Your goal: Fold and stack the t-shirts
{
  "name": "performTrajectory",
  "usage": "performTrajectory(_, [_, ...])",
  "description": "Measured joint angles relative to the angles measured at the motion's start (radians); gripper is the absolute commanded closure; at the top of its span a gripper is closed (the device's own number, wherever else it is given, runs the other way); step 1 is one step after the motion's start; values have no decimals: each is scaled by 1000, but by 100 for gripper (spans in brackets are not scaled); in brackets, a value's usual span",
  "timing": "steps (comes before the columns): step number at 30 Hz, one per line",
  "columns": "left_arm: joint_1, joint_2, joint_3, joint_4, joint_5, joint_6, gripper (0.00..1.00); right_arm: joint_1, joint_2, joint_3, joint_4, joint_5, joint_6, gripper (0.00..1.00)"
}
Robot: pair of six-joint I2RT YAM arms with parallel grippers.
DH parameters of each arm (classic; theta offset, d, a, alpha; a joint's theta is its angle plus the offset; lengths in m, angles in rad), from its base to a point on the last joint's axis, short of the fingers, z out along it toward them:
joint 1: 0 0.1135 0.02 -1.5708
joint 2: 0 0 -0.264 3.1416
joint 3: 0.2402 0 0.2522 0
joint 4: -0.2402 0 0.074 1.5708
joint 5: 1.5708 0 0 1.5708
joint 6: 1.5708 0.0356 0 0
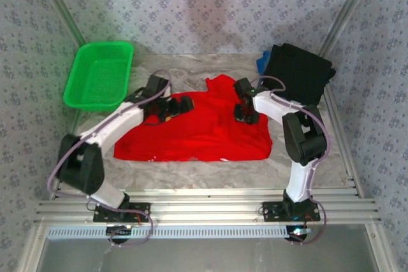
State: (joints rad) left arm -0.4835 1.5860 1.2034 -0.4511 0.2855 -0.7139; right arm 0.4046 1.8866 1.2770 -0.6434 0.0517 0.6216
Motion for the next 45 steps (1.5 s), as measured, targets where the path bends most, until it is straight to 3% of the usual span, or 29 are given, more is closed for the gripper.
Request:
performTrajectory(7, [-144,317,298,37,93,14,23,-25,-78,-161,-8,24,48,75])
performTrajectory(16, [-219,580,425,29,152,-14,40,-73,-214,-323,-20,39,105,72])
performTrajectory(24, [-215,617,425,31,211,-40,46,-96,-257,-370,-18,38,123,72])
performTrajectory(32, [-217,617,417,29,330,-30,48,-96,-257,-370,-18,39,123,72])
performTrajectory(45, [-232,620,395,-1,413,-13,50,-88,-257,-370,-15,49,123,72])
